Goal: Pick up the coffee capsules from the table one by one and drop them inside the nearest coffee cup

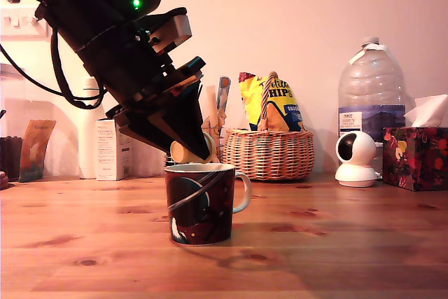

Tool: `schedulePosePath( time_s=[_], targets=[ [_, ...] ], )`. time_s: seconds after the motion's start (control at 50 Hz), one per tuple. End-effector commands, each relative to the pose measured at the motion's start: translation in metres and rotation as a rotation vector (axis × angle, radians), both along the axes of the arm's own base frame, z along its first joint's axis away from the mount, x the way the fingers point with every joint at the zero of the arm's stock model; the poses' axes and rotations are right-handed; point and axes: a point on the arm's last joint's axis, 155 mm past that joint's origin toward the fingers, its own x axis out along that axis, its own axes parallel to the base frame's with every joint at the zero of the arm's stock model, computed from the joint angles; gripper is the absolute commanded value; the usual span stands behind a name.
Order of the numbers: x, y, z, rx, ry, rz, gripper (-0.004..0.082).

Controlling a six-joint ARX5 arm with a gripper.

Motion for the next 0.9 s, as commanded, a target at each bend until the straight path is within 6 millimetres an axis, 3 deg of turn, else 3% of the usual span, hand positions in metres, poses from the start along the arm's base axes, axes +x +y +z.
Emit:
schedulePosePath(
  time_s=[0.0, 0.1, 0.14, 0.18, 0.26, 0.34, 0.4, 0.48, 0.58, 0.64, 0.88],
  targets=[
    [0.000, -0.003, -0.004, 0.006, 0.006, -0.009, 0.0229],
    [0.000, -0.002, -0.004, 0.006, 0.007, -0.008, 0.0596],
    [0.000, -0.001, -0.005, 0.009, 0.012, -0.001, 0.0701],
    [-0.001, -0.001, -0.005, 0.010, 0.014, 0.000, 0.0743],
    [-0.001, -0.001, -0.005, 0.011, 0.015, 0.000, 0.0738],
    [-0.001, -0.001, -0.003, 0.009, 0.010, -0.002, 0.0678],
    [-0.001, -0.001, 0.001, 0.005, 0.004, -0.003, 0.0581],
    [-0.002, -0.001, 0.008, -0.003, -0.012, -0.007, 0.0388],
    [-0.004, 0.001, 0.021, -0.016, -0.030, -0.006, 0.0084],
    [-0.005, 0.002, 0.030, -0.026, -0.043, -0.006, -0.0031],
    [-0.014, 0.014, 0.059, -0.040, -0.090, 0.010, -0.0019]
  ],
)
